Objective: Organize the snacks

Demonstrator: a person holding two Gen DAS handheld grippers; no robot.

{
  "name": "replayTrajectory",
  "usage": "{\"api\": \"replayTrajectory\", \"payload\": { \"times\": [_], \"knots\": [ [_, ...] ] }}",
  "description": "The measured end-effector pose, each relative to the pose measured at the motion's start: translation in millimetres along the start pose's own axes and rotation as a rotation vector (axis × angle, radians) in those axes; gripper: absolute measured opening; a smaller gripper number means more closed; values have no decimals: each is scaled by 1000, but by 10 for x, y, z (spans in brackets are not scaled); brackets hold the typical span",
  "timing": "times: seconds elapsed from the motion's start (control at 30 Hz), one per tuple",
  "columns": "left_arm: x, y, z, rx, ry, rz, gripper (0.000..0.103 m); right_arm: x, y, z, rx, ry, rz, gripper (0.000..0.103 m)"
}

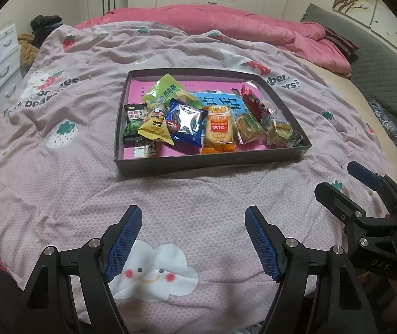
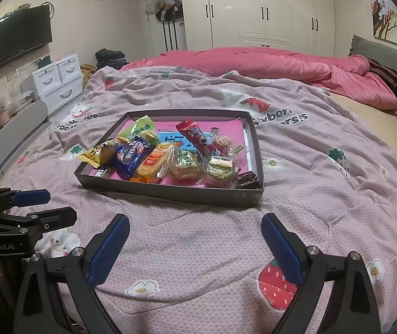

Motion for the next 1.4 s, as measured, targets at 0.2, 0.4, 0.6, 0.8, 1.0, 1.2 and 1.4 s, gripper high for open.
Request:
{"api": "replayTrajectory", "payload": {
  "times": [0.2,0.4,0.6,0.8,1.0,1.2,1.4],
  "knots": [
    [-4,-13,7,2,-3,-2,78,3,3,-6,0,-1,0,96],
    [-10,-11,10,3,-3,-1,78,0,6,-5,-1,1,1,96],
    [-10,-18,28,8,-3,2,78,-4,14,-20,-2,2,2,97],
    [-6,-28,38,7,-8,-1,78,-7,29,-43,-5,4,6,98],
    [6,-33,39,17,-8,-1,78,-11,45,-52,-4,6,9,98],
    [7,-29,63,37,-13,2,78,-18,59,-54,-7,7,13,98],
    [19,-41,77,53,-10,-6,78,-21,67,-60,-10,7,14,98]
  ]
}}
Point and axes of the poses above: each gripper's, at about its wrist camera, not at the fingertips, and y roughly the way its jaws point, z to its left, x to its top, the point moved 8 cm from there along y, roughly the way its jaws point, and after that the axes turned 9 degrees about y, right-handed, at the moved point
